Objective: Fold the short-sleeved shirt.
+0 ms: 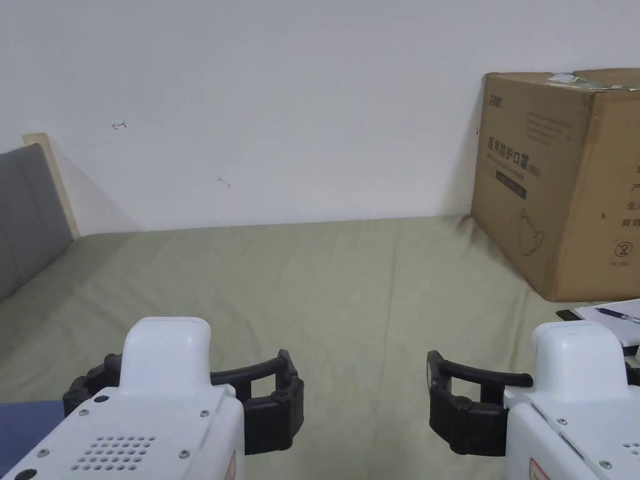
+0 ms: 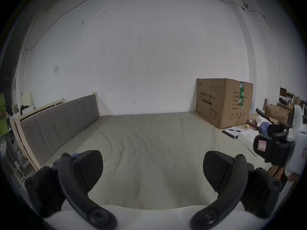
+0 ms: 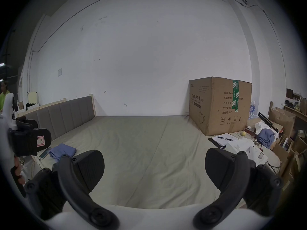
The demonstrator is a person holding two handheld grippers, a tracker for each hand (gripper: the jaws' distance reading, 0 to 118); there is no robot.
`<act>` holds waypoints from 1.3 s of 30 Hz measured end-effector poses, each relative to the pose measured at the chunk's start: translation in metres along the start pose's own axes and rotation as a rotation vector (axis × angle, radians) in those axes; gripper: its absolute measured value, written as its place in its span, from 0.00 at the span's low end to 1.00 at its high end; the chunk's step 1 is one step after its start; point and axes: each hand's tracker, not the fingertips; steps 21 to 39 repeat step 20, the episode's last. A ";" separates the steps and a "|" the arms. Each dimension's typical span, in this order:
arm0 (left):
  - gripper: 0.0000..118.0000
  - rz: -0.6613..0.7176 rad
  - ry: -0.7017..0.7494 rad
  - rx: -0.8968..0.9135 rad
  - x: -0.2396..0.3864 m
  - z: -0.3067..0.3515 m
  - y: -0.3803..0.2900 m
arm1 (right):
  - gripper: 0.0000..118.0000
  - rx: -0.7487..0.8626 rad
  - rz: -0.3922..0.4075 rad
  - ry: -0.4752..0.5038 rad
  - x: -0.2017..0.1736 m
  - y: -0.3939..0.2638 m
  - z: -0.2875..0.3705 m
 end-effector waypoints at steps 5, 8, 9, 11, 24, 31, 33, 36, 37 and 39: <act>1.00 0.012 0.041 -0.032 0.004 0.000 0.004 | 1.00 0.006 -0.003 -0.011 0.005 0.001 -0.001; 1.00 -0.013 0.051 -0.032 0.006 0.002 0.003 | 1.00 0.002 -0.012 -0.007 0.006 0.001 -0.002; 1.00 -0.002 0.031 -0.033 0.005 0.003 0.004 | 1.00 -0.004 -0.010 -0.008 0.007 0.001 -0.003; 1.00 0.025 0.012 -0.046 0.004 0.003 0.004 | 1.00 -0.021 0.021 -0.023 0.006 0.000 -0.005; 1.00 0.053 0.023 -0.055 0.001 -0.003 0.007 | 1.00 -0.013 0.021 -0.027 0.006 0.000 -0.007; 1.00 0.053 0.023 -0.055 0.001 -0.003 0.007 | 1.00 -0.013 0.021 -0.027 0.006 0.000 -0.007; 1.00 0.053 0.023 -0.055 0.001 -0.003 0.007 | 1.00 -0.013 0.021 -0.027 0.006 0.000 -0.007; 1.00 0.053 0.023 -0.055 0.001 -0.003 0.007 | 1.00 -0.013 0.021 -0.027 0.006 0.000 -0.007; 1.00 0.053 0.023 -0.055 0.001 -0.003 0.007 | 1.00 -0.013 0.021 -0.027 0.006 0.000 -0.007; 1.00 0.053 0.023 -0.055 0.001 -0.003 0.007 | 1.00 -0.013 0.021 -0.027 0.006 0.000 -0.007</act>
